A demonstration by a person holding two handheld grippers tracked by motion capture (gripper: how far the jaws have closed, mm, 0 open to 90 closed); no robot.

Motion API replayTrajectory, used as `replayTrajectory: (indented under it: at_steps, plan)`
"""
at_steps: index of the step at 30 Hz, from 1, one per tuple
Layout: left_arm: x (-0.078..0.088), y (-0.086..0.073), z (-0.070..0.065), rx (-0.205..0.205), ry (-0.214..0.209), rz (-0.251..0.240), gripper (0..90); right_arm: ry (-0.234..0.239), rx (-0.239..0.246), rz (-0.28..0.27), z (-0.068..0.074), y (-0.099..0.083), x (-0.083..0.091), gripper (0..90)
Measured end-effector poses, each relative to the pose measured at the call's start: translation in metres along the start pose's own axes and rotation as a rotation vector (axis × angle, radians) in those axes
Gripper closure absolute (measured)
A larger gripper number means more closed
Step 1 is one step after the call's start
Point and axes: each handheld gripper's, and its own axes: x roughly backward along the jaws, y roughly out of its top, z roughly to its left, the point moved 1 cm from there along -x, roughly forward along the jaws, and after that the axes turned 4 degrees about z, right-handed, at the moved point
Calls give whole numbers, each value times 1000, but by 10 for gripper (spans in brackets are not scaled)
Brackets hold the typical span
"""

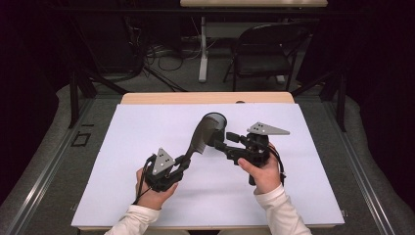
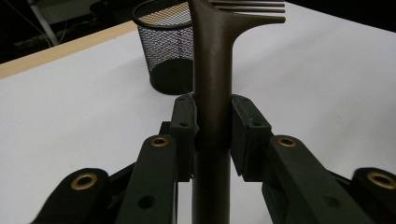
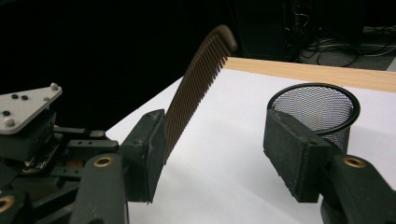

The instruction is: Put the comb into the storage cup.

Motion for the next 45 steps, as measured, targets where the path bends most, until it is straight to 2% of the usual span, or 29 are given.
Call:
replayTrajectory:
  at_steps: [9, 10, 18, 29, 32, 39, 45]
  plan:
    - [-3, -2, -7, -22, -13, 3, 728, 9, -27, 6, -2, -1, 0, 409]
    - [-3, -2, -8, -27, -13, 5, 728, 20, -47, 9, -3, -1, 0, 418]
    - [-7, -5, -15, -36, -31, 16, 728, 47, -109, 14, -8, -3, 0, 457]
    - [-7, -6, -17, -41, -43, 25, 728, 69, -145, 21, -11, -4, 0, 490]
    - [-7, -6, -17, -42, -45, 26, 728, 93, -179, 22, -13, -5, 0, 519]
    - [-8, -6, -20, -49, -50, 27, 728, 101, -201, 29, -16, -6, 0, 549]
    - [-9, -7, -23, -55, -58, 32, 728, 123, -245, 37, -19, -7, 1, 597]
